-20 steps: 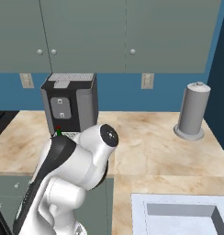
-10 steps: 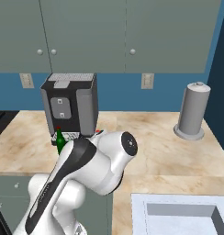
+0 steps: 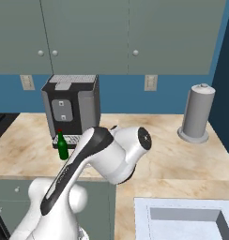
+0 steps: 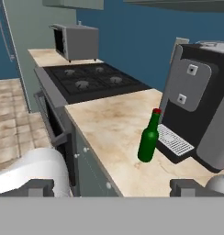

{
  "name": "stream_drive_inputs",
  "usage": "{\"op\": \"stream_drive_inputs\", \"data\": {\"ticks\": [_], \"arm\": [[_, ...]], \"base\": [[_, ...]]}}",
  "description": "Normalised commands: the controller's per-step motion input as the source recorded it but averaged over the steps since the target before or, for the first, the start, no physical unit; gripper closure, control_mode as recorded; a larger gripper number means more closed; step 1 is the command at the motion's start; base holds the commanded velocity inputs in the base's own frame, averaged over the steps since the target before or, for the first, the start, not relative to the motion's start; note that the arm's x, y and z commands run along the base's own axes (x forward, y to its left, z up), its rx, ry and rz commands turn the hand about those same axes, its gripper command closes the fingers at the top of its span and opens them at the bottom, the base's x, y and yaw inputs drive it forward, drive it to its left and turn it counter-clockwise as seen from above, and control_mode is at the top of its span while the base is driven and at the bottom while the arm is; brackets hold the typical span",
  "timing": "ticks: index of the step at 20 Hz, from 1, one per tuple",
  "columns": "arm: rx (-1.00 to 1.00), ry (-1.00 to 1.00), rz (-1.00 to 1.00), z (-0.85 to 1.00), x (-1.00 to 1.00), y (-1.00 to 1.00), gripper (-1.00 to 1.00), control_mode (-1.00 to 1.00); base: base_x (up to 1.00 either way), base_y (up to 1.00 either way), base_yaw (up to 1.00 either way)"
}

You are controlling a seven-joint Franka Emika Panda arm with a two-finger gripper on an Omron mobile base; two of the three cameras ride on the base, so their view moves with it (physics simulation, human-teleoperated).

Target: Place the drinks on the dining counter in a tight cluster.

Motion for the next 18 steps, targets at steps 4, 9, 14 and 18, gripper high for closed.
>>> {"op": "stream_drive_inputs", "data": {"ticks": [4,9,14,18], "arm": [[0.00,-0.05,0.00,-0.21,0.34,0.00,-1.00,-1.00],[0.07,0.00,0.00,-0.05,0.46,-0.12,-1.00,-1.00],[0.10,0.00,0.00,-0.14,0.39,-0.02,-1.00,-1.00],[0.07,0.00,0.00,-0.19,0.33,0.00,-1.00,-1.00]], "base": [[0.00,0.00,0.00],[0.00,0.00,0.00],[0.00,0.00,0.00],[0.00,0.00,0.00]]}}
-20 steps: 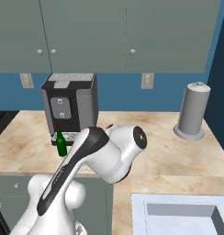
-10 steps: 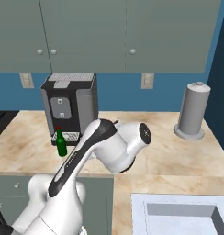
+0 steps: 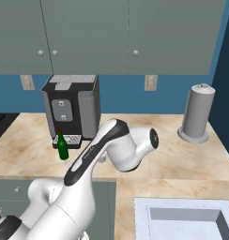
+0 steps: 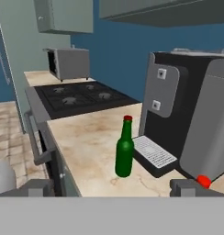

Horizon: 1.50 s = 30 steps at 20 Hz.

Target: Place the drinks on the dining counter in a tight cluster.

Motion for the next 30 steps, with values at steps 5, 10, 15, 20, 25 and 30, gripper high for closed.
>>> {"op": "stream_drive_inputs", "data": {"ticks": [5,10,15,20,25,30], "arm": [[0.04,0.00,0.00,-0.20,0.33,-0.01,-1.00,-1.00],[0.01,0.01,0.00,-0.26,0.31,0.00,-1.00,-1.00],[0.03,0.02,0.00,-0.27,0.33,0.00,-1.00,-1.00],[0.05,0.00,0.00,-0.19,0.35,-0.05,-1.00,-1.00],[0.03,0.00,0.00,-0.24,0.28,0.00,-1.00,-1.00],[0.00,0.00,0.00,-0.20,0.25,-0.02,-1.00,-1.00]], "base": [[0.00,0.00,0.00],[0.00,0.00,0.00],[0.00,0.00,0.00],[0.00,0.00,0.00],[0.00,0.00,0.00],[0.00,0.00,0.00]]}}
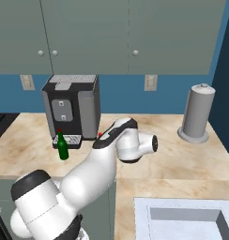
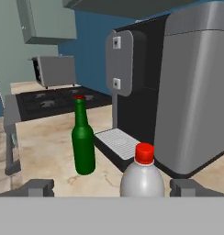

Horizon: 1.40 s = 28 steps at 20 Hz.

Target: Place the drinks on the dining counter in a tight cluster.

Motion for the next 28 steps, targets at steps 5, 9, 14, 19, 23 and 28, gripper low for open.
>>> {"op": "stream_drive_inputs", "data": {"ticks": [5,9,14,19,23,28], "arm": [[0.00,0.00,0.00,-0.19,0.20,0.00,-1.00,-1.00],[0.00,0.00,0.01,-0.20,0.19,0.00,-1.00,-1.00],[0.00,0.00,0.01,-0.19,0.17,-0.03,-1.00,-1.00],[0.00,0.00,0.01,-0.15,0.16,-0.02,-1.00,-1.00],[0.00,0.00,0.02,0.00,0.00,0.00,-1.00,-1.00],[0.00,0.00,0.00,0.00,0.00,0.06,-1.00,-1.00]], "base": [[0.00,0.00,0.00],[0.00,0.00,0.00],[0.00,0.00,0.00],[0.00,0.00,0.00],[0.00,0.00,0.00],[0.00,0.00,0.00]]}}
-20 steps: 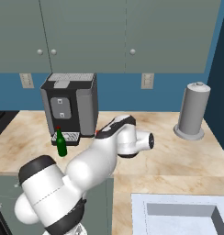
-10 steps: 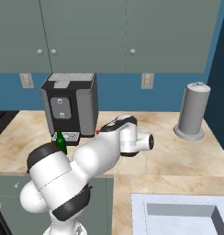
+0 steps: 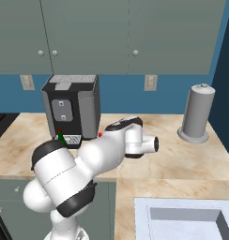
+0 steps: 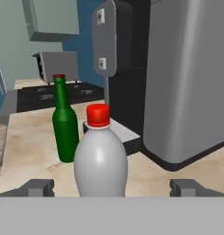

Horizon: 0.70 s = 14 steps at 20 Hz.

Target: Place the drinks on the dining counter in a tight cluster.

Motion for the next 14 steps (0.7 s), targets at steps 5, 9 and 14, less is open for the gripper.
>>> {"op": "stream_drive_inputs", "data": {"ticks": [5,9,14], "arm": [[0.00,0.00,0.00,-0.01,0.00,0.15,-1.00,-1.00],[0.00,0.00,0.00,0.00,-0.05,0.12,-1.00,-1.00],[0.00,0.00,0.00,-0.02,-0.10,0.09,-1.00,-1.00]], "base": [[0.00,0.00,0.00],[0.00,0.00,0.00],[0.00,0.00,0.00]]}}
